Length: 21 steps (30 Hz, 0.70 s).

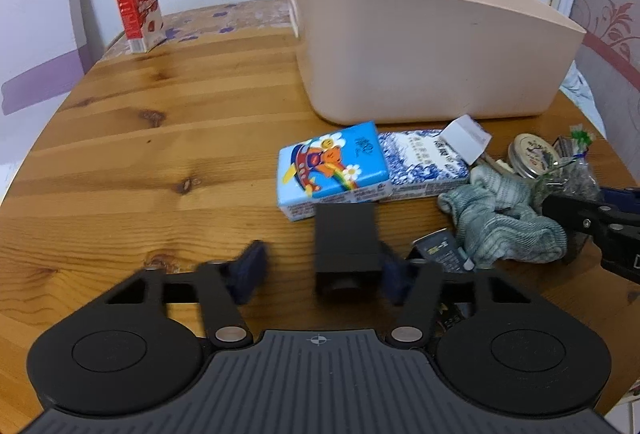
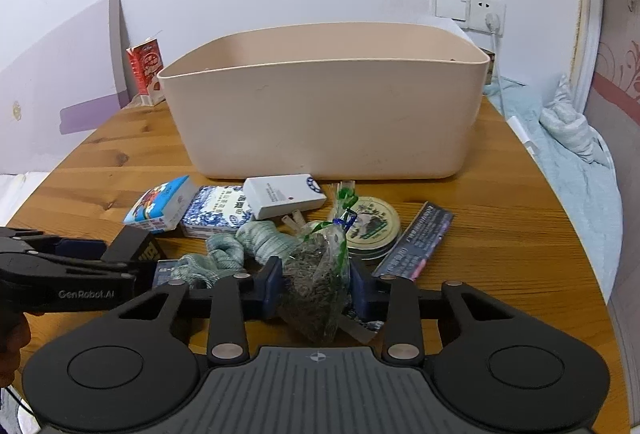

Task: Organize objects
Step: 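Grasp the black cube box with the left gripper while the right grasps the green herb bag, then carry both items over the beige bin and open both grippers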

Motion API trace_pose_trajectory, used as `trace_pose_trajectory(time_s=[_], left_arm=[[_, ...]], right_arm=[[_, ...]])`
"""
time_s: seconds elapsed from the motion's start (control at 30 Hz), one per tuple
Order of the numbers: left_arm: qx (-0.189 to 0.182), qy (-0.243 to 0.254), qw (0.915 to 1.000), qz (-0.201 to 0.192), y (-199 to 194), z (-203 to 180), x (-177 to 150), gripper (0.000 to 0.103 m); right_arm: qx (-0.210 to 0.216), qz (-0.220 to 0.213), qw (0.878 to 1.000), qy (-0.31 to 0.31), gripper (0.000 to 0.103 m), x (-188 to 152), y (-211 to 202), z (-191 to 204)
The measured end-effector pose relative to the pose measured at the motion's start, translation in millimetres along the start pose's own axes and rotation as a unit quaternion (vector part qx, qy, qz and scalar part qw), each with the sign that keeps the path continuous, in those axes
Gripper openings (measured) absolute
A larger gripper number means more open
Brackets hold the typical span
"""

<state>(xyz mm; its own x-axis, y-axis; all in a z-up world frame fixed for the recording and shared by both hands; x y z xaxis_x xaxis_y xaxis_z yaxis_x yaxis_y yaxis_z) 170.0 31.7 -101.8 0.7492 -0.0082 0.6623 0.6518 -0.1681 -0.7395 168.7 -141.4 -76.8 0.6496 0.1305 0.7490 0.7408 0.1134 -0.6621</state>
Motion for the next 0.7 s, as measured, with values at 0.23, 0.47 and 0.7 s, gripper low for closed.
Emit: trace_pose_trajectory(time_s=[0.23, 0.47, 0.7], left_arm=[[-0.020, -0.002, 0.9998, -0.005, -8.5, 0.6, -2.6, 0.032], [-0.027, 0.012, 0.9978, -0.060, -49.4, -0.5, 22.7, 0.032], [-0.010, 0.045, 0.9910, -0.126, -66.1, -4.9, 82.7, 0.032]], right_arm=[[0.002, -0.012, 1.000, 0.009, 0.019, 1.8, -14.9, -4.7], [-0.003, -0.059, 0.998, 0.013, 0.019, 27.4, -40.1, -12.5], [-0.010, -0.110, 0.994, 0.025, 0.018, 72.4, -51.4, -22.7]])
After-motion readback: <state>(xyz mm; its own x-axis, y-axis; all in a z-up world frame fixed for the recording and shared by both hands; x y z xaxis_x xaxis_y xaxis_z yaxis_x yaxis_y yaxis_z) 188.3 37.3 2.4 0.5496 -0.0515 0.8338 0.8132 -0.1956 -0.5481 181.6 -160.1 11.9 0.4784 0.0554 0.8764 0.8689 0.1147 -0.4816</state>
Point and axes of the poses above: each gripper's, at about its wrist camera, not at the fingertips, and y roughly the way its jaws point, z to its left, x to its top, the point moved 7 cm from there along y, roughly the way its jaws point, and after that the axes turned 10 degrees about -x, right-handed, at the moved point
